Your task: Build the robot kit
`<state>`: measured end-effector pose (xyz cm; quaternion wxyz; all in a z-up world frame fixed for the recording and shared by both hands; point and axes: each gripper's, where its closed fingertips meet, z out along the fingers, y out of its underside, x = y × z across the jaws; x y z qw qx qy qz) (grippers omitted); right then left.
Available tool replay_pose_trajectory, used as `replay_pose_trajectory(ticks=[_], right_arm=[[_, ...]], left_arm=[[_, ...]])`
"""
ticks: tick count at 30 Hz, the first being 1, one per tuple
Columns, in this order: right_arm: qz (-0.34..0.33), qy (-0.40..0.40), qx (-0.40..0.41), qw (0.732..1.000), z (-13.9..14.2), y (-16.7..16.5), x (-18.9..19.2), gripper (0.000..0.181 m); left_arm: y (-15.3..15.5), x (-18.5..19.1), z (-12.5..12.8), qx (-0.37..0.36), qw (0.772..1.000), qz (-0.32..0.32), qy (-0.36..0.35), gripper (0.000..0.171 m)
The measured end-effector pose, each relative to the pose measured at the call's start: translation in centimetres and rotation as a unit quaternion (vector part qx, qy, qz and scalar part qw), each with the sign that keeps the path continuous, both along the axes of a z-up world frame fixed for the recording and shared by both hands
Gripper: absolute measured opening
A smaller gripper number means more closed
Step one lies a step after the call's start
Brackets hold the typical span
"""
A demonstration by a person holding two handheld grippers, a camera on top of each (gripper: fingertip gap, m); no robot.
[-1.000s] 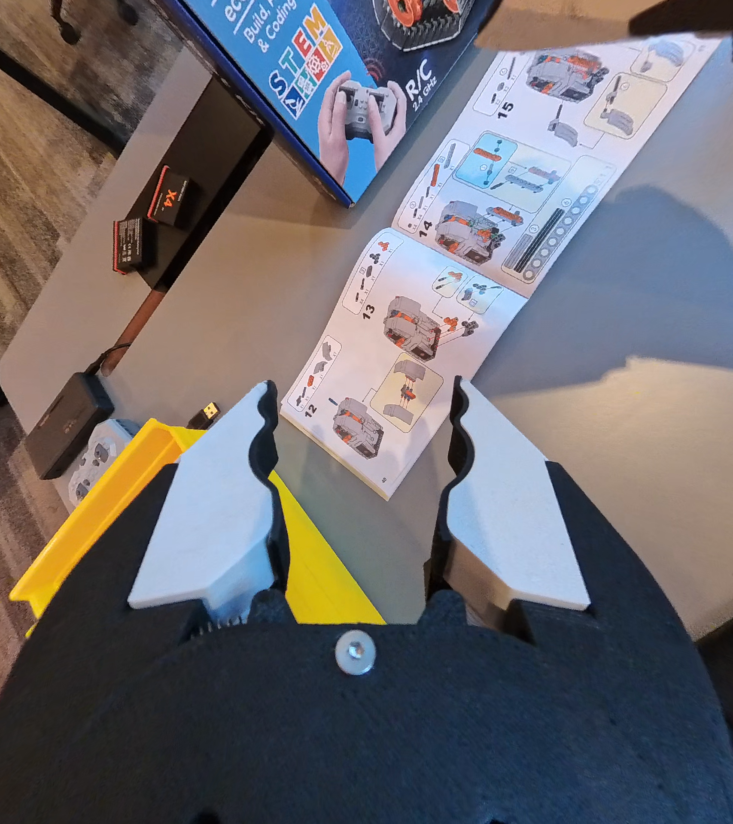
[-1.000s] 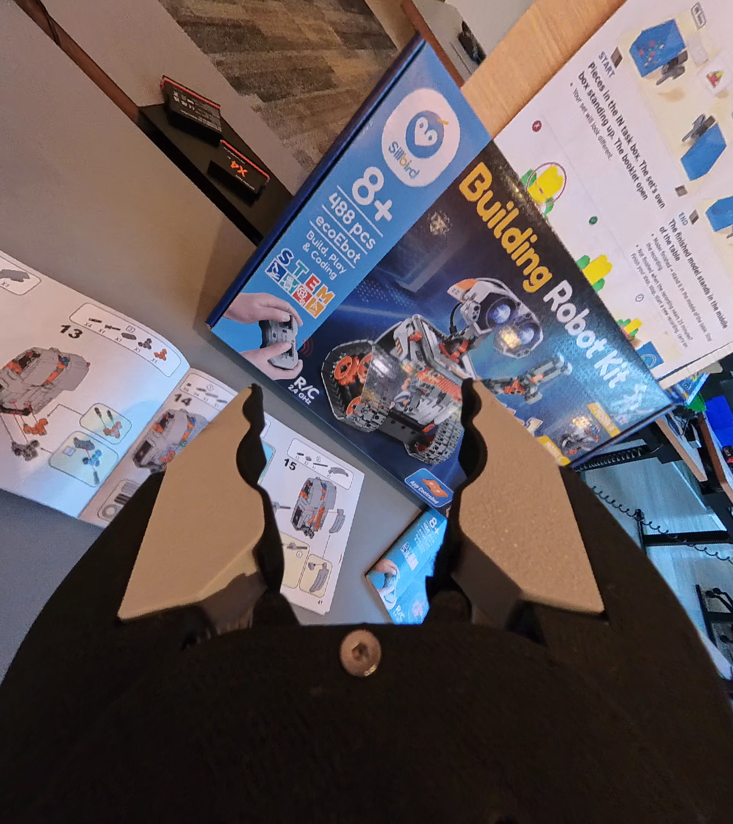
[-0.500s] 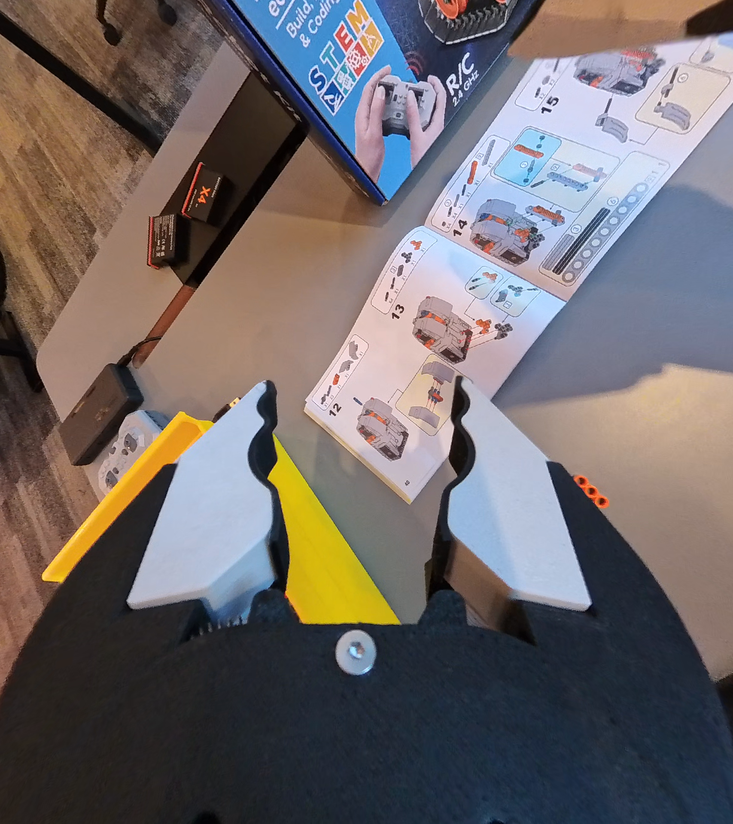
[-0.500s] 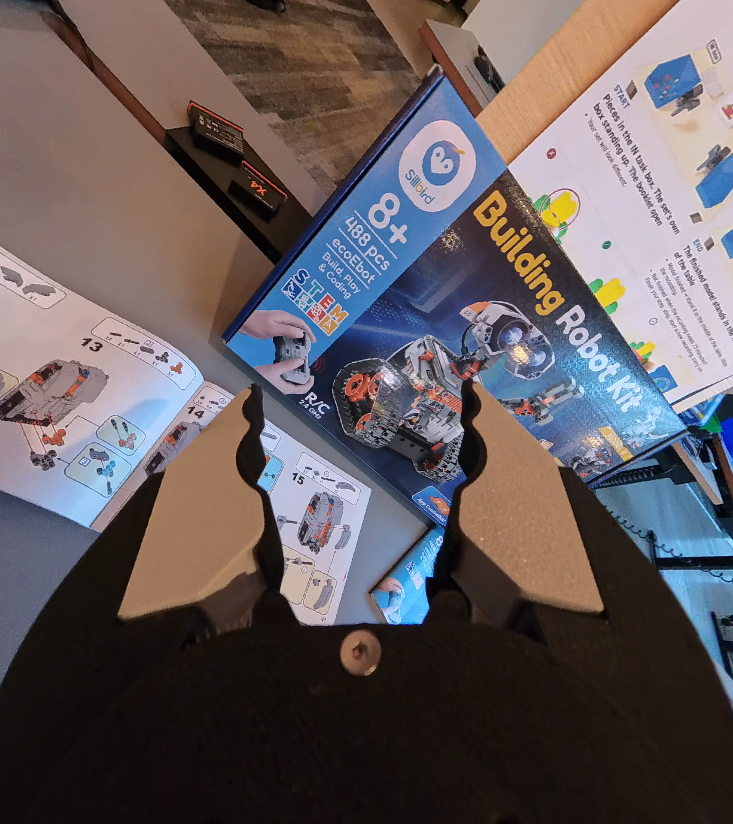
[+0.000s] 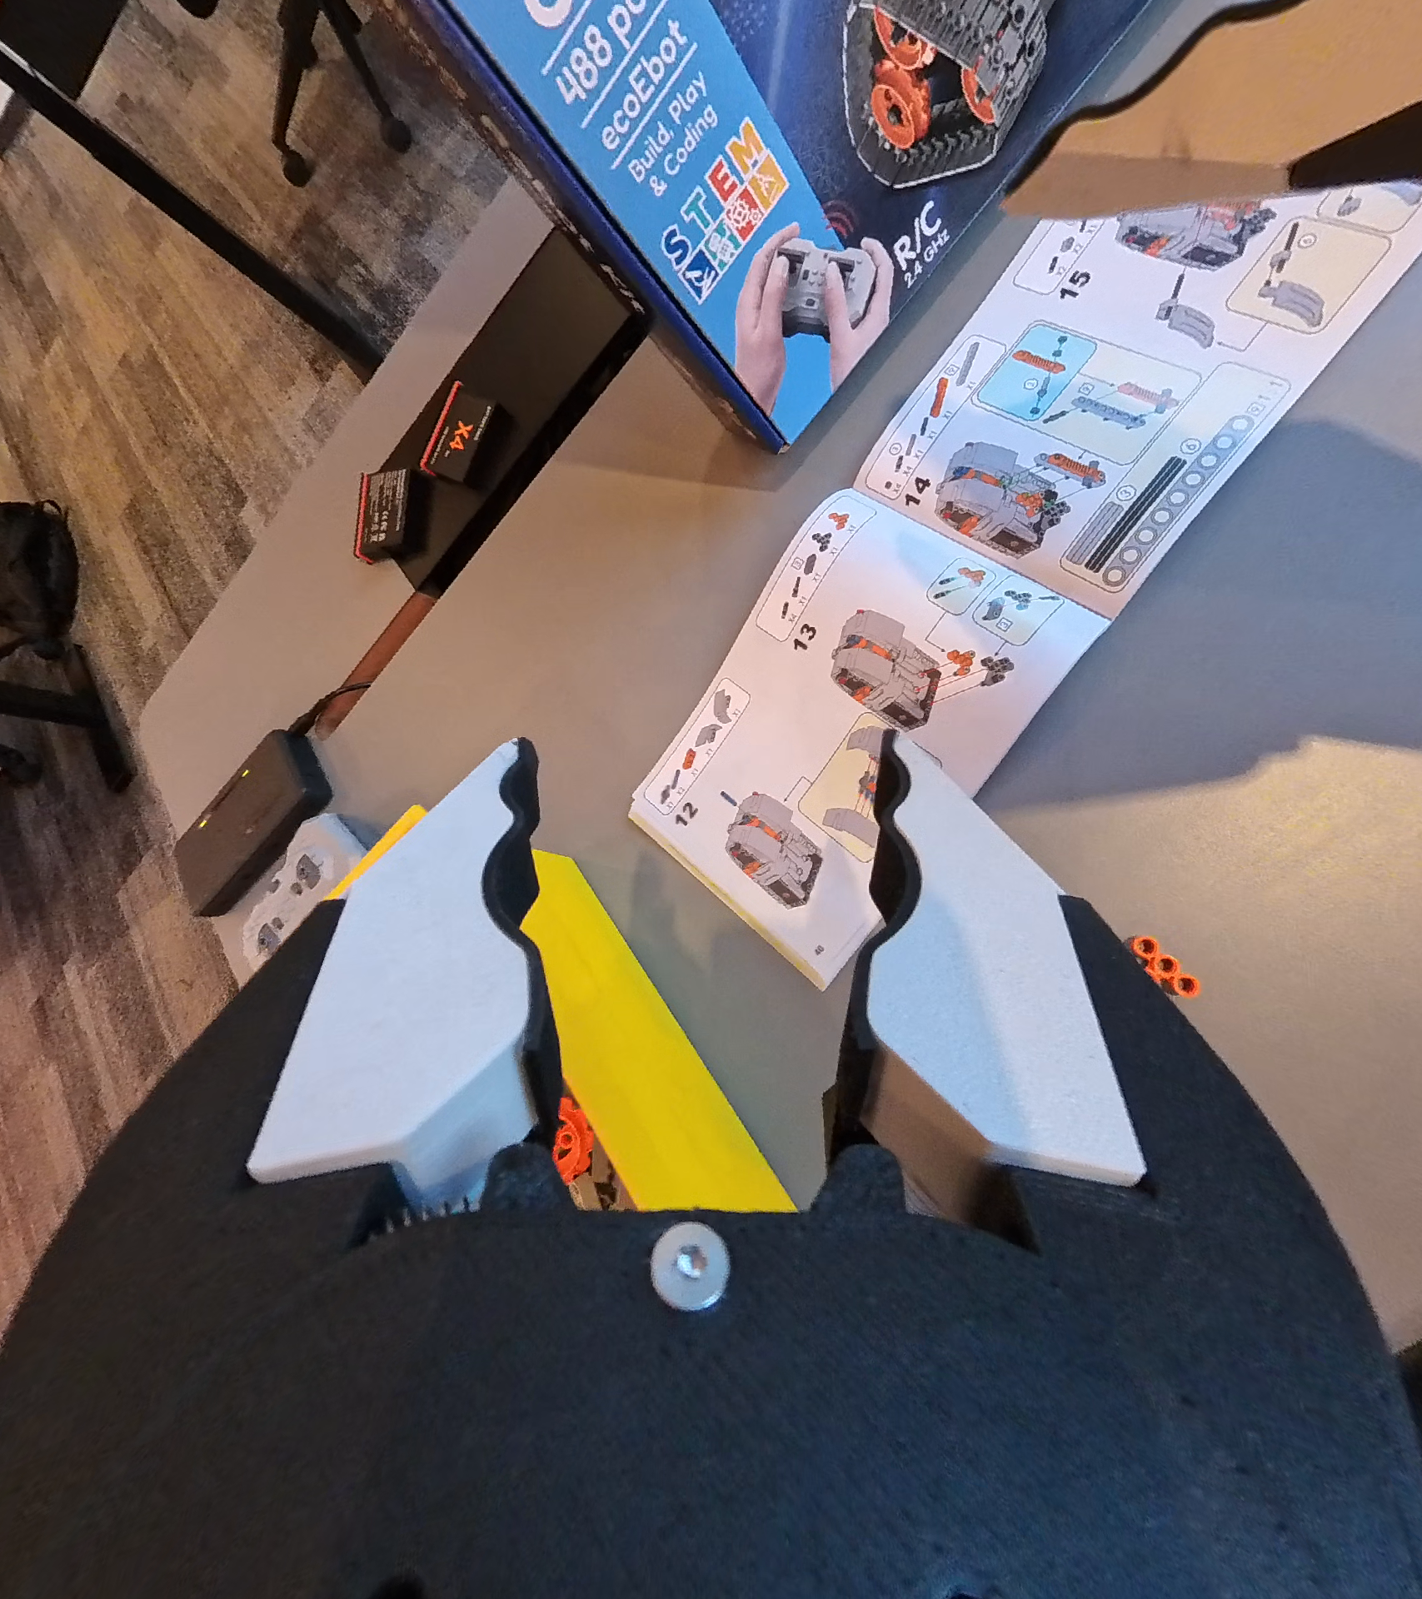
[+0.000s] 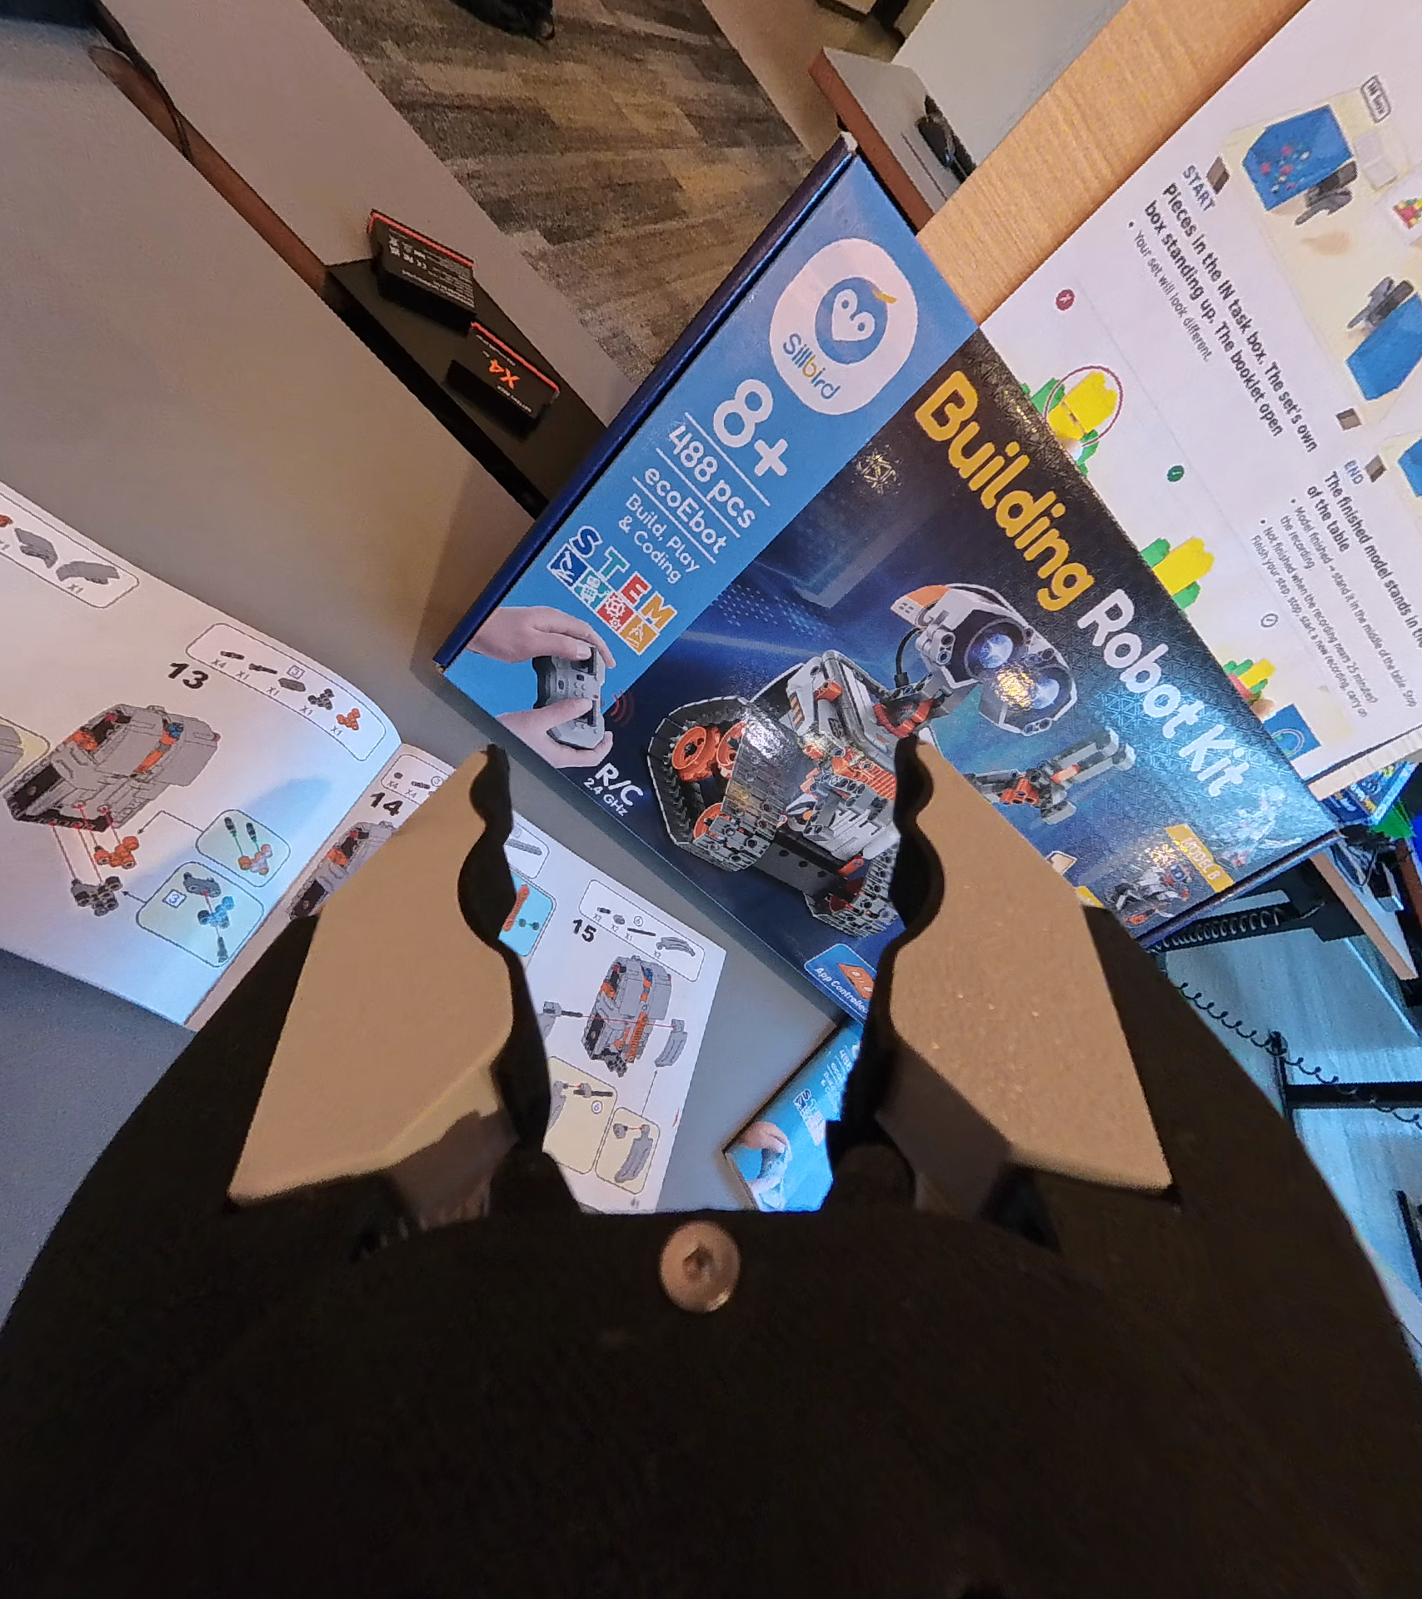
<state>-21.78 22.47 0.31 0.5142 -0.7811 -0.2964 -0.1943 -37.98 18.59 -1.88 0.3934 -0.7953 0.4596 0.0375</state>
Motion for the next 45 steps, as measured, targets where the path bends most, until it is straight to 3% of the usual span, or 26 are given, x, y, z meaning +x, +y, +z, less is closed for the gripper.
replay_pose_trajectory(ticks=[13, 45], right_arm=[[0.002, -0.002, 0.001, 1.0, 0.1, -0.1, -0.1, 0.088], [0.001, -0.002, -0.002, 1.0, -0.2, -0.1, 0.0, 0.088]], left_arm=[[0.3, -1.2, 1.2, 0.01, 1.0, 0.013, -0.015, 0.076], [0.3, -1.9, 1.6, 0.01, 1.0, 0.019, -0.019, 0.073]])
